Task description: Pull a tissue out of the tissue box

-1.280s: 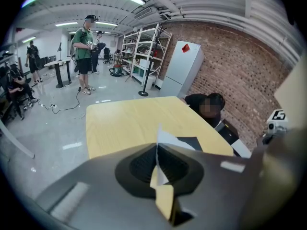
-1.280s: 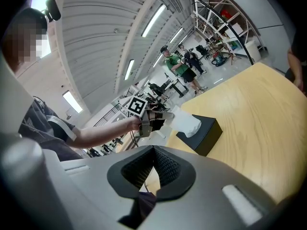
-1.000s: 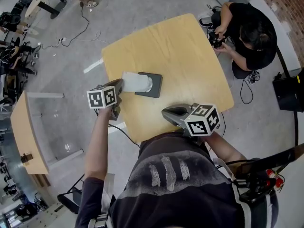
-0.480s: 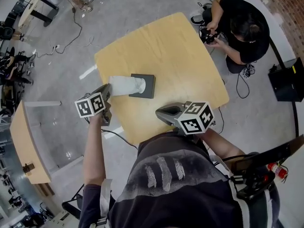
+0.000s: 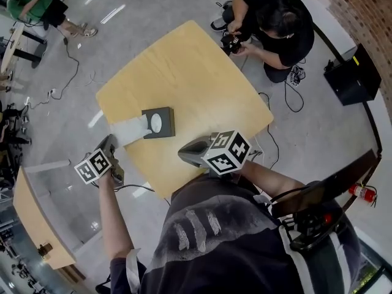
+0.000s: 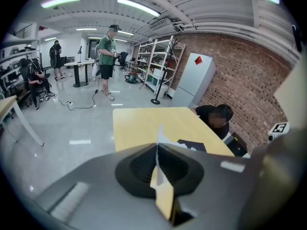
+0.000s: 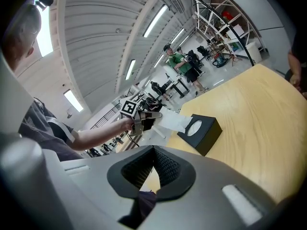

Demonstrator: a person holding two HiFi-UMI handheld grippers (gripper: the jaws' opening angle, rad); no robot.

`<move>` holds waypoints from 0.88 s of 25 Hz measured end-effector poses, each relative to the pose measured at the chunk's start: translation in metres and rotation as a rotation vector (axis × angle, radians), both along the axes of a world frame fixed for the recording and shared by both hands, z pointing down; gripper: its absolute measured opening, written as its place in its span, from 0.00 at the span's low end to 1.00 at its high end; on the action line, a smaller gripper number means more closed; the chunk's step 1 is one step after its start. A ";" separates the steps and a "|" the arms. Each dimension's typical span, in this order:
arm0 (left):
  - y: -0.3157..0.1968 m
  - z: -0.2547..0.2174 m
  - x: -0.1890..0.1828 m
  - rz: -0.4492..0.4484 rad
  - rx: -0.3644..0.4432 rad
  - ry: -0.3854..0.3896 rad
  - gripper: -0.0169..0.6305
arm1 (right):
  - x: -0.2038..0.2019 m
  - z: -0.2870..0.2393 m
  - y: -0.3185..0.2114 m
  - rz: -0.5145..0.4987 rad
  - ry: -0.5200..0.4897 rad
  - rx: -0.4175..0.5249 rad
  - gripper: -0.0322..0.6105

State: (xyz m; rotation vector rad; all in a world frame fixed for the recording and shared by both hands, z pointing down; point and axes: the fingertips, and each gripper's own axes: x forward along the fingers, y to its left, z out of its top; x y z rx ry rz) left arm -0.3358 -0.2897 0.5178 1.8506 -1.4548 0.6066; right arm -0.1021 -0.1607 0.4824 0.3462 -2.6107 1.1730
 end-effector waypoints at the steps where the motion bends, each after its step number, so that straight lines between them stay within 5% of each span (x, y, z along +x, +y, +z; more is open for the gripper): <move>1: 0.000 -0.003 0.004 -0.003 0.010 0.004 0.04 | 0.004 -0.001 0.001 0.000 0.000 0.001 0.05; 7: -0.006 -0.038 0.047 0.020 0.114 0.046 0.03 | 0.029 0.004 0.002 0.000 -0.004 0.000 0.05; 14: -0.003 -0.085 0.078 0.066 0.202 0.198 0.03 | 0.028 0.006 0.011 0.005 0.005 -0.004 0.05; 22: 0.008 -0.120 0.166 0.263 0.219 0.370 0.03 | 0.042 0.011 0.007 0.023 0.017 -0.006 0.05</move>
